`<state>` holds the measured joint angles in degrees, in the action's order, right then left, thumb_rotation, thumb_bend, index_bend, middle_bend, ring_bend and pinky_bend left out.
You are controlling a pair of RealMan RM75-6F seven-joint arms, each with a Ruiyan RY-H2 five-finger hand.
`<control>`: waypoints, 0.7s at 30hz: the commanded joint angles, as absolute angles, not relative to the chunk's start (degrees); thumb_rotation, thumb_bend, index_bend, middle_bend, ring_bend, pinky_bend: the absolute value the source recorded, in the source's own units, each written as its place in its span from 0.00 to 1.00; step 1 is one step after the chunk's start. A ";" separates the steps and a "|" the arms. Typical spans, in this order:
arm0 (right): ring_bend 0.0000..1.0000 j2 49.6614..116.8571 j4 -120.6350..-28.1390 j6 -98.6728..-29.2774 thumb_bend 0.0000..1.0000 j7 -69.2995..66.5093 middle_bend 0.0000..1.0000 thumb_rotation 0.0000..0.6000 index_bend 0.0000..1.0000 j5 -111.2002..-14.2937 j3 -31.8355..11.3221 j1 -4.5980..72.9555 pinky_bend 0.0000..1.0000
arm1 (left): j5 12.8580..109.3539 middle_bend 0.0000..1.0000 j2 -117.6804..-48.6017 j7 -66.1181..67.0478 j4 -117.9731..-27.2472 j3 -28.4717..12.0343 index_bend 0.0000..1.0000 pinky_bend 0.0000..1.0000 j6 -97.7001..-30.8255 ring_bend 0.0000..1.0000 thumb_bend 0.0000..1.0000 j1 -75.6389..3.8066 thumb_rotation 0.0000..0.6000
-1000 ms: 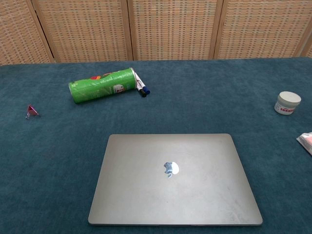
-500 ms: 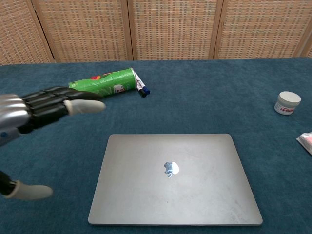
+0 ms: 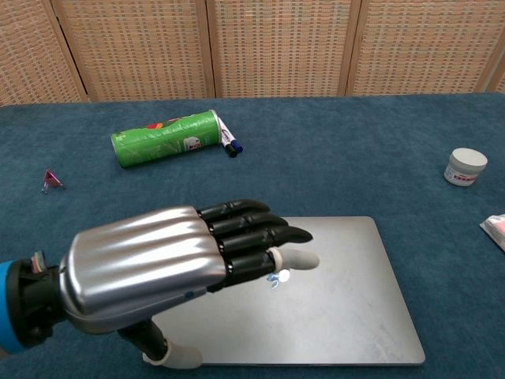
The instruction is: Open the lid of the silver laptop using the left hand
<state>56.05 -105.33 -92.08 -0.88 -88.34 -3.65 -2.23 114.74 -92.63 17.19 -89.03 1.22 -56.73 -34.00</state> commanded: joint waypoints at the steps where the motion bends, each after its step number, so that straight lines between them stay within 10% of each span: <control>1: 0.00 56.02 -105.29 -92.01 0.00 -1.03 0.00 1.00 0.00 -88.21 -3.70 -2.20 0.00 | 112.78 0.00 -95.07 20.66 -89.24 0.54 0.00 0.00 -53.76 0.00 0.00 -35.45 1.00; 21: 0.00 55.79 -104.73 -90.99 0.00 -2.82 0.00 1.00 0.00 -87.36 -3.80 -1.84 0.00 | 102.96 0.00 -107.58 29.93 -81.82 -1.40 0.00 0.00 -48.92 0.00 0.00 -37.78 1.00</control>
<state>55.79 -104.73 -90.99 -2.83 -87.36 -3.80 -1.84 103.29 -107.20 29.61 -82.21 -1.24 -48.80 -37.62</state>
